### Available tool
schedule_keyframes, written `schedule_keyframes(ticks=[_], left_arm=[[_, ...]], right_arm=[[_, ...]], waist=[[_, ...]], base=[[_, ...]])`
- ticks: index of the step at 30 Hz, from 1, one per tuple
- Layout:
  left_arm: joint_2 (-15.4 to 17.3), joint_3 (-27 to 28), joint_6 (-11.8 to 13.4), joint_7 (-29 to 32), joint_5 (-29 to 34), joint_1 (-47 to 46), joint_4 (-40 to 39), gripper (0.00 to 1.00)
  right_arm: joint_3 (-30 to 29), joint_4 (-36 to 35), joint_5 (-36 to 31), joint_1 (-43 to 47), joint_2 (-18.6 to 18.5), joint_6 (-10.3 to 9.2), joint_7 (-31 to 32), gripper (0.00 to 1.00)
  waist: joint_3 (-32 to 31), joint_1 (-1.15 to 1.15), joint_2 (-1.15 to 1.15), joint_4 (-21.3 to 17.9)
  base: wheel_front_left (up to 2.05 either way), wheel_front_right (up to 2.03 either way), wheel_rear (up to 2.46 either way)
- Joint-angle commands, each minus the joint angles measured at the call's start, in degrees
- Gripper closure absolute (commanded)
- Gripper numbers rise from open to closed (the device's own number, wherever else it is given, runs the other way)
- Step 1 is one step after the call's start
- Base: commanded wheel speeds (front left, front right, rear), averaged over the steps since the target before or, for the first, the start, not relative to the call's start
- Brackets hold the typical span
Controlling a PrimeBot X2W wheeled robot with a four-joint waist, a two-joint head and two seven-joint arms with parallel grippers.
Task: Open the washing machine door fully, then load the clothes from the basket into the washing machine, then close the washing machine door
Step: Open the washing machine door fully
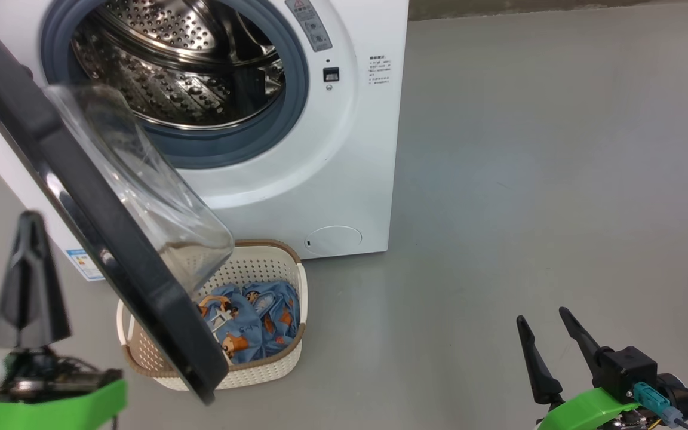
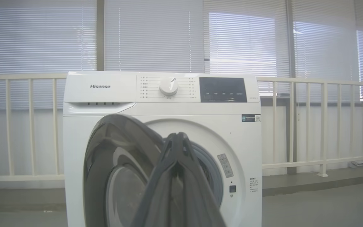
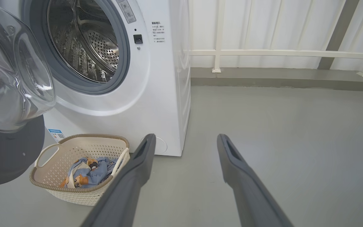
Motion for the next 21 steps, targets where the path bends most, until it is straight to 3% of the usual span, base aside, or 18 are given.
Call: schedule_keyframes(ticks=[1, 10, 16, 21], left_arm=[[1.64, 0.24, -0.09, -0.29, -0.40, -2.91, -3.34, 1.00], [3.52, -15.02, -0.09, -0.29, -0.43, -4.49, -10.43, 1.00], [4.41, -24.60, -0.09, -0.29, -0.05, -3.25, -7.38, 1.00], [4.00, -28.49, -0.09, -0.29, -0.36, -1.77, -2.69, 1.00]], right_arm=[[1.93, -1.55, 0.46, -0.90, -0.14, 0.09, -0.69, 0.00], [3.41, -1.51, 0.59, -0.68, -0.14, 0.09, -0.69, 0.00], [4.68, -1.25, 0.30, -0.79, -0.14, 0.09, -0.69, 0.00], [5.64, -0.96, 0.56, -1.12, -0.14, 0.09, -0.69, 0.00]], waist=[[0.01, 0.00, 0.00, -0.10], [0.38, 0.00, 0.00, -0.65], [1.04, 0.00, 0.00, -0.82], [1.72, 0.00, 0.00, -1.06]], base=[[0.00, 0.00, 0.00], [0.00, 0.00, 0.00], [0.00, 0.00, 0.00], [0.00, 0.00, 0.00]])
